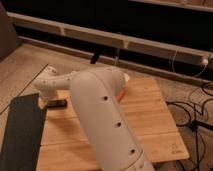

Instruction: Push the eraser across the table

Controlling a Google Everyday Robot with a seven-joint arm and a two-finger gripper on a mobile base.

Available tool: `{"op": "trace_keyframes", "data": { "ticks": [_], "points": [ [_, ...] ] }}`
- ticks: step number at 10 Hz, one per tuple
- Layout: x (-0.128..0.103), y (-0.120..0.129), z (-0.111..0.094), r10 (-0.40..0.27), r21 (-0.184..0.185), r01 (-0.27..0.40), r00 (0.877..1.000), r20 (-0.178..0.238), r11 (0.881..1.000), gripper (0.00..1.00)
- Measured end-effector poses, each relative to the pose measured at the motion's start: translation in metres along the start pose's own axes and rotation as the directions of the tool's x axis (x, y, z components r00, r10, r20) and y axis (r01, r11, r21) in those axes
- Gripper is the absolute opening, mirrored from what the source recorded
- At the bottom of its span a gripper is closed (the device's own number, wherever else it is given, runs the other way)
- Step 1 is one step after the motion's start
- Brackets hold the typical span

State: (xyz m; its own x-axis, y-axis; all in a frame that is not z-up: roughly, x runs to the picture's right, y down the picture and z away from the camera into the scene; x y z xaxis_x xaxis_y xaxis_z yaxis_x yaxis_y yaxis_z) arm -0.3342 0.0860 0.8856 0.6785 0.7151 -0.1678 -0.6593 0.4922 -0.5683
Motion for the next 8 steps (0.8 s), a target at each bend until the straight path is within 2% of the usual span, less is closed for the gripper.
{"op": "trace_keyframes", "data": {
  "ticks": [1,3,4,6,8],
  "points": [
    [0.010,-0.007,-0.005,0.001,0.008,-0.001,1.000,-0.006,1.000,0.65],
    [0.033,-0.050,-0.029,0.035,0.109,-0.032,0.999,-0.028,0.993,0.65],
    [0.040,-0.061,-0.033,0.046,0.140,-0.040,0.998,-0.039,0.989,0.65],
    [0.053,-0.062,-0.026,0.055,0.152,-0.043,0.996,-0.074,0.988,0.65],
    [0.065,-0.059,-0.007,0.081,0.129,-0.066,0.990,-0.115,0.989,0.65]
  ]
}}
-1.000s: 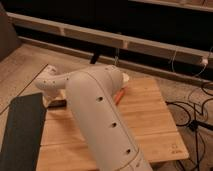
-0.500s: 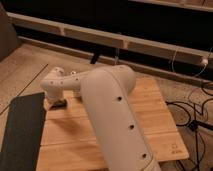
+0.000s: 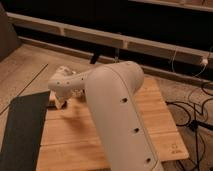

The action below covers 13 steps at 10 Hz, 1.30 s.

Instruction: Push the eraser across the table

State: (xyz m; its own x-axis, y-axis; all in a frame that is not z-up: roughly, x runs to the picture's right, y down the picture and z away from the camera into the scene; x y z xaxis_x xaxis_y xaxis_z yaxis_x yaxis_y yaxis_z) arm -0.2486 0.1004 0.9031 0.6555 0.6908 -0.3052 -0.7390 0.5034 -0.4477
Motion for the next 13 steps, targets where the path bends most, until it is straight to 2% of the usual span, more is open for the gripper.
{"op": "trace_keyframes", "data": {
  "ticks": [2,4,6,7,9,10,13],
  "points": [
    [0.003,0.002,0.018,0.015,-0.039,-0.016,1.000,-0.022,0.999,0.65],
    [-0.005,0.003,0.030,0.013,-0.076,-0.015,1.000,-0.021,0.997,0.65],
    [-0.024,0.009,0.036,-0.014,-0.117,0.015,1.000,0.008,0.993,0.65],
    [-0.041,0.025,0.037,-0.055,-0.148,0.060,0.998,0.037,0.987,0.65],
    [-0.072,0.063,0.032,-0.089,-0.219,0.107,0.992,0.092,0.970,0.65],
    [-0.087,0.085,0.024,-0.086,-0.254,0.114,0.989,0.120,0.960,0.65],
    [-0.100,0.103,0.001,-0.035,-0.293,0.079,0.988,0.153,0.953,0.65]
  ]
}}
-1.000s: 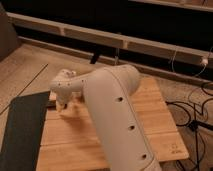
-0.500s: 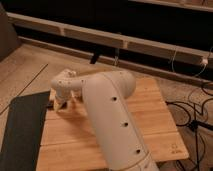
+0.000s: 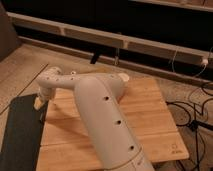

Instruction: Push the eraser across the table

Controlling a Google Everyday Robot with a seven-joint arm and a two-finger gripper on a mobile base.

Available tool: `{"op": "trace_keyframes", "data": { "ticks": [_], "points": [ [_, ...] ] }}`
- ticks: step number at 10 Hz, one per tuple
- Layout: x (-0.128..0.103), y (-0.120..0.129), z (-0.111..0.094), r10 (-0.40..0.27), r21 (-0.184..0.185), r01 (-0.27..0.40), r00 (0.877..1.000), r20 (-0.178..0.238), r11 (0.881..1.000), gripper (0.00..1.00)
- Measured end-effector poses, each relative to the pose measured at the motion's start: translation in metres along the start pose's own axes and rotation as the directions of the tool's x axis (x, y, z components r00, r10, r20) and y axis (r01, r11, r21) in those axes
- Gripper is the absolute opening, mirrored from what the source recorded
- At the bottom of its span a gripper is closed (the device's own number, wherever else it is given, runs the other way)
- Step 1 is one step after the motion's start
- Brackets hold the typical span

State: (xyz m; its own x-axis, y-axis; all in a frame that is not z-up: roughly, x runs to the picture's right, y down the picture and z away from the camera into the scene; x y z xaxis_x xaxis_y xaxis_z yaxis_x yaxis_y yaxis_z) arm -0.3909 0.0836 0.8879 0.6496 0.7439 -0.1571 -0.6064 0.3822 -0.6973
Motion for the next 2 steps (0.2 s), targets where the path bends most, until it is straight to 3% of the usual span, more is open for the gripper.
{"op": "trace_keyframes", "data": {
  "ticks": [2],
  "points": [
    [-0.0030,0.0114,-0.0060,-0.010,0.009,0.010,1.000,0.003,1.000,0.65]
  ]
}}
